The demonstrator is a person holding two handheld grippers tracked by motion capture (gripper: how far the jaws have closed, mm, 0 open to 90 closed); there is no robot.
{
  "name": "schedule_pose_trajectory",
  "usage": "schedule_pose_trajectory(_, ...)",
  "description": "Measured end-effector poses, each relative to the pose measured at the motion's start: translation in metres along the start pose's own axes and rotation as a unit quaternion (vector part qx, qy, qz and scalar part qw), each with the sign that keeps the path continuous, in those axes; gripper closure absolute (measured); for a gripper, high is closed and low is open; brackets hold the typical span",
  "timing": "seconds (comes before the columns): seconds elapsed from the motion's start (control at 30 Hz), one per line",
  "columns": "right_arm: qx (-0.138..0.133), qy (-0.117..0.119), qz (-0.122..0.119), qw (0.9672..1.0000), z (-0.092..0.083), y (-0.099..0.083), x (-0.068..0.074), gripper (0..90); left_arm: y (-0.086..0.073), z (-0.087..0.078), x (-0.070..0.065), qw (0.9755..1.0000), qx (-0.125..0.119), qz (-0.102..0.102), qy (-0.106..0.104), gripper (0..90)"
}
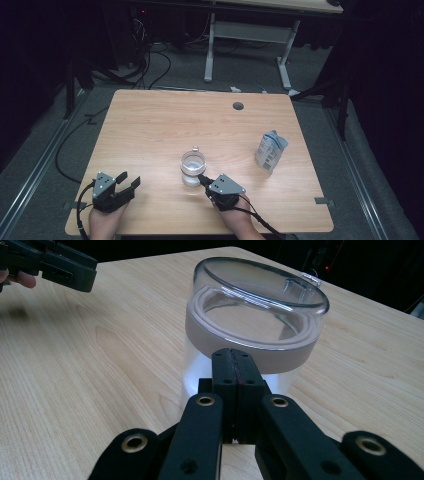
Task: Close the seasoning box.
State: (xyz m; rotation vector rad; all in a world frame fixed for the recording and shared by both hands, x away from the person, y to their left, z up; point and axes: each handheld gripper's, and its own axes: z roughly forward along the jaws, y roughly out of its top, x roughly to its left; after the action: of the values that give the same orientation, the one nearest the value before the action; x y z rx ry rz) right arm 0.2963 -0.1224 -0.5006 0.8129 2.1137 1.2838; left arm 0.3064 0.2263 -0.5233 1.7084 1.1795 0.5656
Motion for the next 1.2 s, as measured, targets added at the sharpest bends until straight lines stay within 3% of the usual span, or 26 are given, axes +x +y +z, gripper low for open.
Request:
schedule_pose_trajectory(0.3,0.002,-0.001,0.003,1.0,-0.004,-0.001,-0.002,89.7,0.0,0.0,0.0,1.0,0.0,0.001,0.0,44.3)
schedule_pose_trajectory(0.43,0.001,-0.016,0.009,0.9998,-0.013,-0.002,-0.014,88.9,-0.001,0.0,0.0,1.0,0.002,0.001,-0.001,44.3)
schedule_pose_trajectory(0.67,0.012,-0.053,0.033,0.998,-0.036,-0.017,-0.049,83.8,0.0,0.003,-0.002,1.0,0.003,0.001,-0.006,44.2)
schedule_pose_trajectory(0.93,0.026,-0.106,0.082,0.9906,-0.075,-0.048,-0.093,76.0,-0.002,0.007,-0.007,0.9996,0.012,0.02,-0.017,43.8)
schedule_pose_trajectory(1.03,0.03,-0.125,0.096,0.987,-0.093,-0.06,-0.106,72.4,-0.002,0.004,-0.008,0.9997,0.008,0.018,-0.016,43.9)
schedule_pose_trajectory(1.2,0.027,-0.165,0.111,0.9797,-0.129,-0.084,-0.122,62.8,0.001,0.002,-0.009,0.9993,0.009,0.032,-0.015,43.5)
